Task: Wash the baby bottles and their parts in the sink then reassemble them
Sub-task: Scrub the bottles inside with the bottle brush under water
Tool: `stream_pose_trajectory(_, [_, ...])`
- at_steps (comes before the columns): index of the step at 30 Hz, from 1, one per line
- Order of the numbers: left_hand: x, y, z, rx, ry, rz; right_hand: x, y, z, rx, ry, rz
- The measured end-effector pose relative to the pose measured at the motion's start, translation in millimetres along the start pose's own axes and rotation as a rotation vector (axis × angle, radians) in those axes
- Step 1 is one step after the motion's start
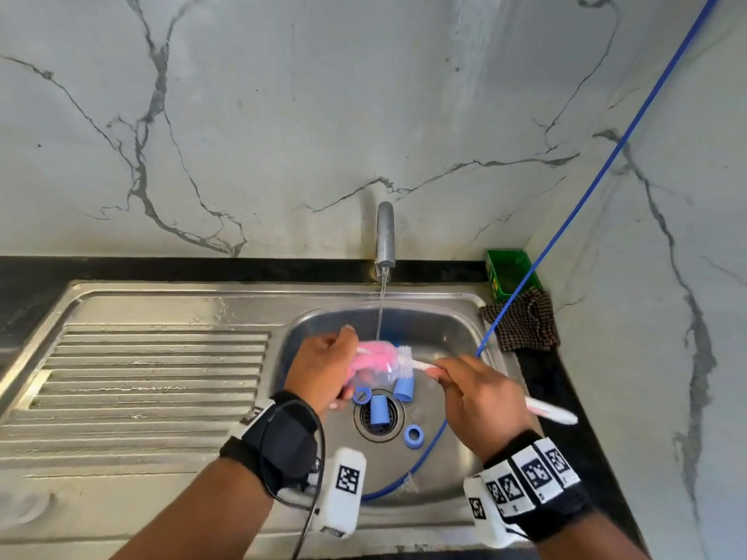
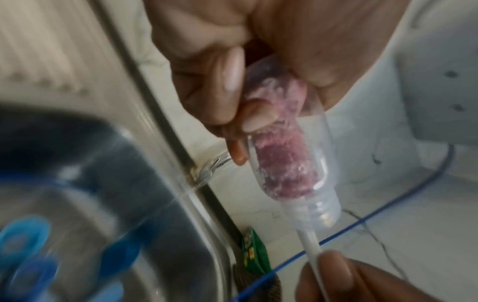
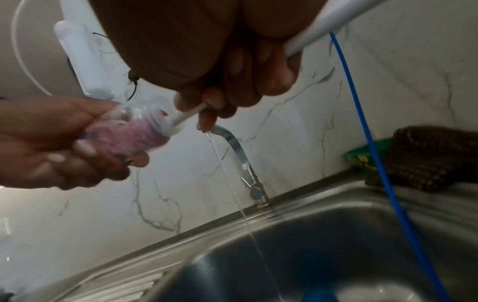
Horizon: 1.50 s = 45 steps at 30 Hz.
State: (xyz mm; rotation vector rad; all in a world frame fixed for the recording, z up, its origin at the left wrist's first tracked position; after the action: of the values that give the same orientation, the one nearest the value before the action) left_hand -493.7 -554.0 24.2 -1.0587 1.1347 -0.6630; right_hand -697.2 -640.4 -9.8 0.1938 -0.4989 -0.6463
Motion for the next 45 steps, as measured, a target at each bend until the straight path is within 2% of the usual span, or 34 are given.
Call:
stream_pose_trajectory(2, [5.7,-16.3,8.9,0.249,-0.048,-0.174,-1.7,2.1,-11.9,0.065,0.045,-0.079])
stream_pose_trajectory(5, [12.4,-27.4,13.7,0.579,0.107,-0.481,3.8,5.9,-19.6,0.317,0.221,-0.157])
stream_pose_trajectory(8, [16.0,-16.2,19.1,0.548,0.310,-0.608,16.0,-2.4,-11.6,0.526,0.580,-0.212])
stream_pose_trajectory(10, [9.6,-10.8,13.5,0.433,0.368,-0.606,19.9,-12.0,-15.2,0.382,0.706,-0.194])
stream_pose_trajectory(12, [6.8,-2.5,5.3,0.356,0.345,-0.544,19.5,-16.9,-21.0,0.249,0.673,-0.169])
stream_pose_trajectory(13, [8.3,2.7,3.6,0.408,0.328,-0.509,18.8,-17.4,-22.3,0.237,0.642,-0.158])
stream_pose_trajectory(16, [11.9,18.4,9.8,0.792,0.345,-0.480,16.2,-15.8,-18.2,0.220,0.532,-0.120])
stream_pose_trajectory(19, [8.1,21.0,15.5,0.844,0.390,-0.433,11.5,-14.0,-14.0,0.182,0.472,-0.113])
stream_pose_trajectory(22, [7.2,22.2,19.7,1.198,0.263,-0.436,6.2,-9.9,-10.6,0.160,0.349,-0.062])
stream_pose_trajectory(24, [5.1,17.9,25.0,1.291,0.177,-0.418,7.3,-8.0,-1.3,0.068,0.260,-0.002])
stream_pose_trajectory(28, [-4.7,8.2,35.6,1.274,0.183,-0.339,14.0,-25.5,25.3,0.008,0.132,0.172])
stream_pose_trajectory(32, [-11.6,0.0,31.8,1.251,0.137,-0.317,22.1,-25.1,46.4,0.033,0.019,0.172])
stream_pose_trajectory(36, [-13.8,1.1,5.1,1.105,0.249,-0.299,26.8,10.4,34.0,0.003,0.081,0.315])
stream_pose_trajectory(38, [-14.3,1.1,12.7,1.029,0.247,-0.283,27.3,-1.5,41.7,-0.004,0.092,0.298])
stream_pose_trajectory(42, [-15.2,0.6,26.5,1.017,0.298,-0.270,20.6,-26.7,61.3,-0.010,0.006,0.161])
stream_pose_trajectory(45, [-16.7,-3.9,10.3,1.034,0.379,-0.289,20.0,3.9,40.4,-0.018,0.093,0.249])
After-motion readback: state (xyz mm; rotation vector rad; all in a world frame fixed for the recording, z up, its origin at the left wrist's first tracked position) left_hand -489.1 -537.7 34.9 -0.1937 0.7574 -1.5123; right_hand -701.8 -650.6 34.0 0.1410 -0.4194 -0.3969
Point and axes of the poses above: each hand's wrist, its own x-axis towards the middle knuckle, its own z-axis out of the back of the hand, y = z × x, the point moved 1 cm from there along x, towards the middle knuckle, and after that the axes turned 12 degrees about y, right-handed, at the moved point
